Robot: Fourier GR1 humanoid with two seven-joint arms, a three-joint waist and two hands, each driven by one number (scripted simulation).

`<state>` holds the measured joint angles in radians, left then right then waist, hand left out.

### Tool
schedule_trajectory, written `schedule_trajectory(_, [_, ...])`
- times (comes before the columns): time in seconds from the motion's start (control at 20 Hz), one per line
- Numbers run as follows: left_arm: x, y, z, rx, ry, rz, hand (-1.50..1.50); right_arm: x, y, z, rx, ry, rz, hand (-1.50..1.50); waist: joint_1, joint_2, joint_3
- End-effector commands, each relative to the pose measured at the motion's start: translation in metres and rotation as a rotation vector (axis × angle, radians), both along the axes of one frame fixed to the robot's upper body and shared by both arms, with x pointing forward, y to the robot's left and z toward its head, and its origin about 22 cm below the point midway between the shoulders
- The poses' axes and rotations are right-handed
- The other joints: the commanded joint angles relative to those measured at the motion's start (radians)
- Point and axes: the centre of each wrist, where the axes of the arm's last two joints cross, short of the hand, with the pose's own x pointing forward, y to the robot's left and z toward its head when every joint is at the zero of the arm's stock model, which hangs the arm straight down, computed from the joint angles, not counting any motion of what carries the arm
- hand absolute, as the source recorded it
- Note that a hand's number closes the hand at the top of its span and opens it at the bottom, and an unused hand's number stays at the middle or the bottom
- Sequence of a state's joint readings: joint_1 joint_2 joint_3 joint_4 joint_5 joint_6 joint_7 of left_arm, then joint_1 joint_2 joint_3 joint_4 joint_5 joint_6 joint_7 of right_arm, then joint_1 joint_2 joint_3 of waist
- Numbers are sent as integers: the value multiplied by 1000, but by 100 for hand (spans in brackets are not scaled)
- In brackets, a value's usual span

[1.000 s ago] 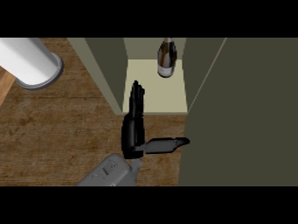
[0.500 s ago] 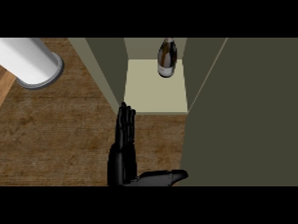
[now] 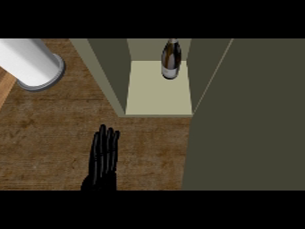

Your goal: Pick up the wine, place it into the cabinet and close the cabinet

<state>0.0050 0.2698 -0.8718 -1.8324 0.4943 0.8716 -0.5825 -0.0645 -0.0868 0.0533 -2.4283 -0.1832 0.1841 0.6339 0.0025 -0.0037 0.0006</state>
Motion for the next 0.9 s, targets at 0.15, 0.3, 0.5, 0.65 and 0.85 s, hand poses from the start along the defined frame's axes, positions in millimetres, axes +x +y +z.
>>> schedule_trajectory(0.15, [-28,36,9,4,3,-86,-150,-27,-9,13,-25,17,172,150,-4,0,-1])
schedule_trajectory(0.3, [-33,43,6,18,-12,-101,-150,-38,0,9,-33,2,173,150,-6,0,-1])
schedule_trajectory(0.5, [-32,76,21,32,-10,-87,-150,-27,12,3,7,67,244,150,2,0,-1])
schedule_trajectory(0.65, [-14,91,15,25,-22,-52,-150,-28,20,-1,62,156,311,150,-3,2,-2])
schedule_trajectory(0.85, [-44,95,15,26,-27,-32,-150,-47,21,-1,78,184,333,150,0,-2,-1])
